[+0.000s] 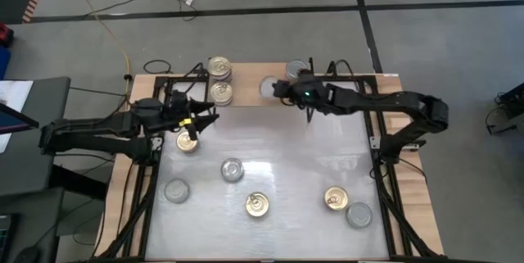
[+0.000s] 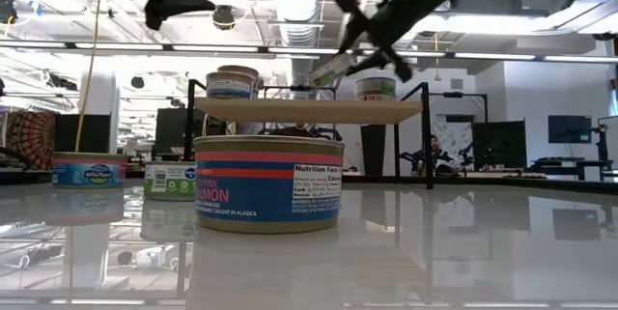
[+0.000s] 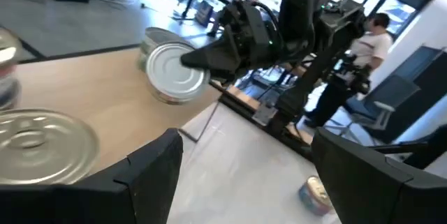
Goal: Stack canned seafood by type on shelf
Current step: Put the green white tuna can on the shelf aligned with the stacked green white tuna cans, then stack the blue pink tuna can on top of the other blue pink tuna can on the shelf
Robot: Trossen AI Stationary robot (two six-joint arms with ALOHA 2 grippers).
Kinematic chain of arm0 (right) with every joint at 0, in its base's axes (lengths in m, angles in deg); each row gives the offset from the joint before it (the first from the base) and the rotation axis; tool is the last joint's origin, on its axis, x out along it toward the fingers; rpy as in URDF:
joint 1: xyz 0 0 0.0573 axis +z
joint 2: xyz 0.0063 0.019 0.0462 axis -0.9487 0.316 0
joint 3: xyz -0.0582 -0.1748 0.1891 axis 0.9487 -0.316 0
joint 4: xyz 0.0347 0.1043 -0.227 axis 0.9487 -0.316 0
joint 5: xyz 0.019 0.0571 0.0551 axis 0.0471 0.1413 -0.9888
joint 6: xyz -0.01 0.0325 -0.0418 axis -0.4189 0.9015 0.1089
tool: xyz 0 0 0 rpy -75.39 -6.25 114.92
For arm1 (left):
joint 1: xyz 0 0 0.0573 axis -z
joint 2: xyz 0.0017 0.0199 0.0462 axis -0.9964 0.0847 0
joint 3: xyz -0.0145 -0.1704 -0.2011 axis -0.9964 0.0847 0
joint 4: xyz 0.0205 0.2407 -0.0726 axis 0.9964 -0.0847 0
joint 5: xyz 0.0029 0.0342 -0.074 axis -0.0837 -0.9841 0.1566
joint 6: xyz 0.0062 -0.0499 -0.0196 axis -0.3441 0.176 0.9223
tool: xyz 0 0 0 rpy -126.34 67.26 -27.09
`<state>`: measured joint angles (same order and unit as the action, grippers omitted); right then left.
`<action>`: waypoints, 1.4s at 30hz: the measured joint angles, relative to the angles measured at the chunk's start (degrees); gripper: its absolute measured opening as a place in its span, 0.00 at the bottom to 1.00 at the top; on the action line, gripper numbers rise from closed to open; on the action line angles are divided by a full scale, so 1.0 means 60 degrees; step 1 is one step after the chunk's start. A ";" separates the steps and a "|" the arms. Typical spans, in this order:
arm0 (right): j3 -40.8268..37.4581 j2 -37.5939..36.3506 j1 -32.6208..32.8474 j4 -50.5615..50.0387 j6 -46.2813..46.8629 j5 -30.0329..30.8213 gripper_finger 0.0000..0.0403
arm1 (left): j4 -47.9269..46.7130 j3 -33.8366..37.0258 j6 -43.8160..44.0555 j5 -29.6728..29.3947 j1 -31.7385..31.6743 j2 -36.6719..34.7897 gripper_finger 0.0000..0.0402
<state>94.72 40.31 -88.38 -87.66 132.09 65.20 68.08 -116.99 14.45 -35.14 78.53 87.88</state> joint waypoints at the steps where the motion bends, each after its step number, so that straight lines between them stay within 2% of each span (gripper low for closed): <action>1: 0.0177 0.0207 -0.0090 0.0008 -0.0002 -0.0050 0.39 | -0.0161 0.0000 0.0000 -0.0090 0.0000 -0.0095 0.76; 7: 0.1012 0.1325 -0.0452 -0.0079 -0.0004 -0.0521 0.40 | -0.0869 0.0000 -0.0055 -0.0213 0.0000 -0.0267 0.76; 14: 0.1195 0.1453 -0.0476 -0.0191 -0.0004 -0.0641 0.72 | -0.1394 0.0000 -0.0046 -0.0225 0.0000 -0.0263 0.76; 19: 0.1187 0.1269 -0.0476 -0.0275 -0.0018 -0.0663 0.82 | -0.1400 0.0000 -0.0051 -0.0240 0.0004 -0.0263 0.76; 26: 0.1177 0.0706 -0.0472 -0.1278 -0.0011 -0.0677 0.85 | -0.1383 0.0000 -0.0055 -0.0258 0.0004 -0.0263 0.76; 33: 0.1176 -0.0473 0.0028 -0.2986 -0.0288 -0.0715 0.85 | -0.1336 0.0000 -0.0044 -0.0290 0.0007 -0.0263 0.76; 39: 0.1176 -0.1627 0.0764 -0.5580 -0.0433 -0.0718 0.85 | -0.1368 0.0000 0.0455 -0.0290 0.0111 -0.0130 0.76; 42: 0.1176 -0.1938 0.1277 -0.7065 -0.0169 -0.0722 0.85 | -0.1360 0.0000 0.0955 -0.0556 0.0584 0.0308 0.75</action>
<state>101.78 28.68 -80.72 -130.06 131.07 60.86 59.92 -116.99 20.18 -38.48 82.03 89.73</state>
